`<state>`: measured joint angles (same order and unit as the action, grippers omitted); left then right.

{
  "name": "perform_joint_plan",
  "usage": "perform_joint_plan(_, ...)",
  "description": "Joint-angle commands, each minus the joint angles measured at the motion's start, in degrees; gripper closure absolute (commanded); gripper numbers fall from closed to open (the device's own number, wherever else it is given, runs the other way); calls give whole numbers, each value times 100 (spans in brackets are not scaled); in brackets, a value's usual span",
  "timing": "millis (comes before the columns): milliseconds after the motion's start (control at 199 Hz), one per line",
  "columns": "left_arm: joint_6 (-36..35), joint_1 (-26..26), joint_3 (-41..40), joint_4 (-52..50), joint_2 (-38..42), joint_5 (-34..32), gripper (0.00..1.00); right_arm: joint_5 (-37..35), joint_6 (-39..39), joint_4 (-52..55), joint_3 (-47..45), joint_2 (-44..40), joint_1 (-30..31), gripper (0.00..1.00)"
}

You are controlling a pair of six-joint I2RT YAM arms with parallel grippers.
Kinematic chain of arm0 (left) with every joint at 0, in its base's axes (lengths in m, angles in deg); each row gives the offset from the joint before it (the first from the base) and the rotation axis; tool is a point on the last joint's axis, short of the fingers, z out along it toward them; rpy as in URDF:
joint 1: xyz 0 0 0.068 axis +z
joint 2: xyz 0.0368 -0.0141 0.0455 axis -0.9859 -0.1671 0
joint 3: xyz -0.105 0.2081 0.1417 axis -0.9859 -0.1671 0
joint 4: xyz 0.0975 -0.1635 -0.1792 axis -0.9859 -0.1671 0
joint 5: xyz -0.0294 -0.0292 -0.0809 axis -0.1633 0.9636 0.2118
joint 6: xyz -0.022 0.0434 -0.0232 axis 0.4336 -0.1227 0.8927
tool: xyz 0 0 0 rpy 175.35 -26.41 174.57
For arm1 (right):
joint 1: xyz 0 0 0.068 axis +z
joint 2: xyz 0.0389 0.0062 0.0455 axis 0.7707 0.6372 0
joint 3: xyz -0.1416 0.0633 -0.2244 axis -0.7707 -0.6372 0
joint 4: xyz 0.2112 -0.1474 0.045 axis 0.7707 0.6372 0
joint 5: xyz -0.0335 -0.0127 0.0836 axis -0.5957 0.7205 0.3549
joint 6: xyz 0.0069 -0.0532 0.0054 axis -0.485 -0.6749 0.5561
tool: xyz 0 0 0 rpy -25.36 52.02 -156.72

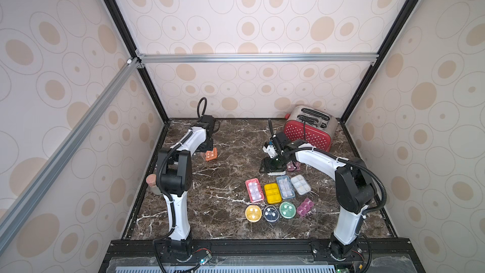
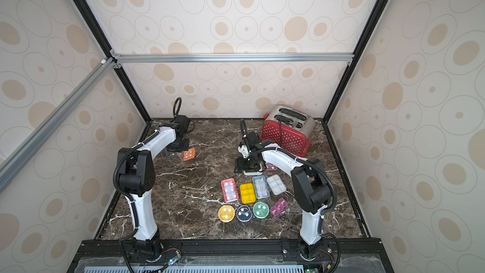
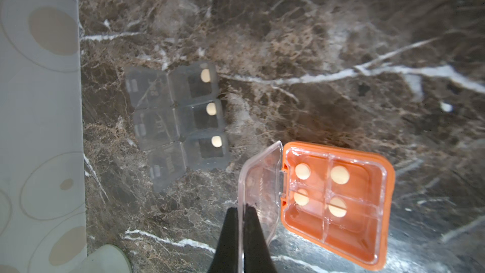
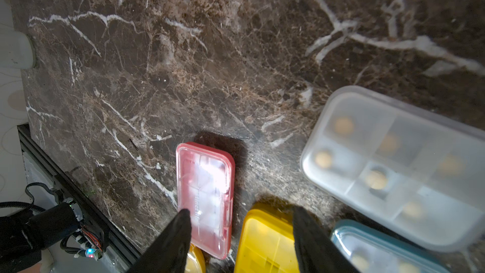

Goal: Close pillboxes
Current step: Pick up the pillbox at the center of the board, then place the pillbox at the center of the board.

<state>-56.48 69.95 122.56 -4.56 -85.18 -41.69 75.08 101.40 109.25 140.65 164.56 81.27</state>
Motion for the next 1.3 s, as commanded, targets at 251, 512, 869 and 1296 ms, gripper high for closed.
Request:
perform_joint_plan(251,-1635,-1331,174,347,508,103,100,12,425,-482,-659,-756,-477,37)
perform_joint_plan(512,-2147,-2029,77,866,366,-496,100,141,553,-629,-875,-841,-554,38)
perform_joint_plan(869,-1734,-2353,-147,1114,357,-338,100,331,1315,-1503,-815,-418,-274,50)
perform_joint_plan(1296,-387,-2402,-829,655,708,-194,100,260,2408,-2863,-573,446,88,70)
